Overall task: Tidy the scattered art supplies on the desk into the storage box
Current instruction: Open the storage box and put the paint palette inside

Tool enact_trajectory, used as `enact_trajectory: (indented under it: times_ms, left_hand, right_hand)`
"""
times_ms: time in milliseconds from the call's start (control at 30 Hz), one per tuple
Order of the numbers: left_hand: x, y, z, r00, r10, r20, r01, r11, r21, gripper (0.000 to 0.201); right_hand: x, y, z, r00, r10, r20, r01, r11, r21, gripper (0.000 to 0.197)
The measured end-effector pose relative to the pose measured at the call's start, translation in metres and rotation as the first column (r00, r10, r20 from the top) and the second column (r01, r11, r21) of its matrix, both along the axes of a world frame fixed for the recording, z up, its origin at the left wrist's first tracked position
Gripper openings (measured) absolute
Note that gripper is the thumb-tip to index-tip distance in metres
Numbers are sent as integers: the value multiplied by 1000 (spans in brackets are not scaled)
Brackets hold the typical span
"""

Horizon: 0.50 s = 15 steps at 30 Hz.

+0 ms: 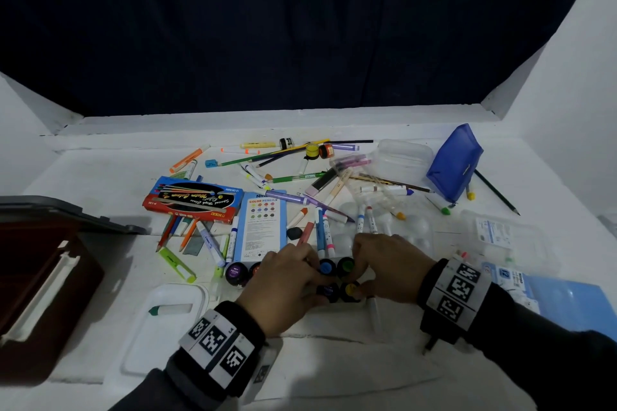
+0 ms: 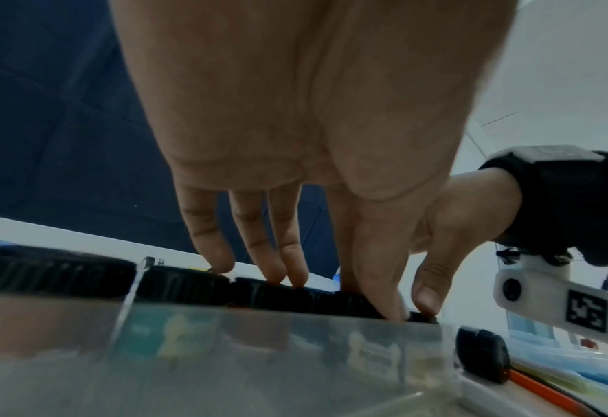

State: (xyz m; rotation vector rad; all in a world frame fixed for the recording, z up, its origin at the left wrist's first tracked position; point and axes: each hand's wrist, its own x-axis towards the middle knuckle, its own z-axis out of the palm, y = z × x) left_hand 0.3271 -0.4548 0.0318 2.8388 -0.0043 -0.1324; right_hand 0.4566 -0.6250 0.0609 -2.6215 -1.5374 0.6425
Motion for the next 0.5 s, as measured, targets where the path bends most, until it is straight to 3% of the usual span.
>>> enact_trajectory:
  times_ms: [267, 400, 500]
  left_hand:
    - [6, -1, -4, 995, 93, 35, -93, 996, -2, 46]
    - [6, 0, -2, 997, 73, 30, -73, 997, 19, 48]
    - [8, 1, -2, 998, 67, 23, -67, 998, 2, 50]
  right_hand:
    - [-3, -2, -7, 994, -101, -51, 106, 989, 107, 30]
    - [-7, -1, -8, 997, -75, -11, 76, 994, 83, 49]
    - [-8, 0, -4, 998, -47, 45, 45, 998, 48, 45]
